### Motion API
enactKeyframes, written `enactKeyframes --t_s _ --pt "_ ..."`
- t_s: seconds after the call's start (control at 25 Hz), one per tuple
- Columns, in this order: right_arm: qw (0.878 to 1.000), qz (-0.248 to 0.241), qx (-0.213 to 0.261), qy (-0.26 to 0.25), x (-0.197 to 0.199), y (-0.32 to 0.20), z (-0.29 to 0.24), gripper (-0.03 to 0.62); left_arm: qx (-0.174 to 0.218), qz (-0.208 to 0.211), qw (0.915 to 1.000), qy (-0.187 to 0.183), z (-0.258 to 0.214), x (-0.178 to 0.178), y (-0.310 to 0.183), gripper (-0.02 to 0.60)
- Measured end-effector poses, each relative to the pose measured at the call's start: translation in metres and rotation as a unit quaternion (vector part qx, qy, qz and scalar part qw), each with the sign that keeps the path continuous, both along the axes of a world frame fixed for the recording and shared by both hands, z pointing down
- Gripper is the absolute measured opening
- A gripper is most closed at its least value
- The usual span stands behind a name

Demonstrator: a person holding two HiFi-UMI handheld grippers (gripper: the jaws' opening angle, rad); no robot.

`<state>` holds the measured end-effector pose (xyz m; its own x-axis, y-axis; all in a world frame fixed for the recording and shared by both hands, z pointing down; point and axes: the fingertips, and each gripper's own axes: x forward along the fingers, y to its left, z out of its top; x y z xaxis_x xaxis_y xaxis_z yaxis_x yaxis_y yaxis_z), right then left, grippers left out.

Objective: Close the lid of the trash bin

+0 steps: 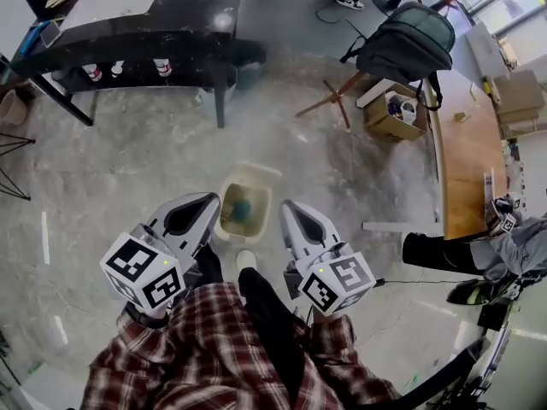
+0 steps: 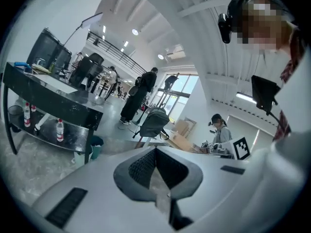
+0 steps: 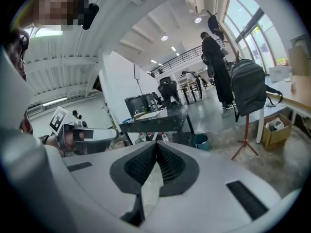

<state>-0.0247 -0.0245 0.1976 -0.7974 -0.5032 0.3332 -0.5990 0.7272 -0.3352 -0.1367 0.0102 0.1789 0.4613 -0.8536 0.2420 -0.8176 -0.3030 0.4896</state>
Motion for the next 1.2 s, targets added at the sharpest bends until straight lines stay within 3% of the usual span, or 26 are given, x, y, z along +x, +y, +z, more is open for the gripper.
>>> enactKeyframes --t_s 0.32,0.44,0.92,1.2 --pt "0.992 0.122 -0.032 0.017 -0.026 -0.006 0.028 0.014 -0.035 0.136 0.99 -0.014 0.037 -0.026 -0.036 0.012" --pt "0.988 0.147 -0.047 0.025 -0.036 -0.002 0.049 0.013 -0.048 0.165 0.9848 -0.022 0.063 -0.034 -0.047 0.012" --pt "0.983 0.138 -0.118 0.036 -0.032 0.013 0.142 0.014 -0.083 0.175 0.9797 -0.052 0.156 -0.026 -0.087 0.012" --pt "0.981 0.121 -0.152 0.027 -0.025 0.015 0.215 0.014 -0.118 0.18 0.9759 -0.037 0.24 -0.002 -0.097 0.012"
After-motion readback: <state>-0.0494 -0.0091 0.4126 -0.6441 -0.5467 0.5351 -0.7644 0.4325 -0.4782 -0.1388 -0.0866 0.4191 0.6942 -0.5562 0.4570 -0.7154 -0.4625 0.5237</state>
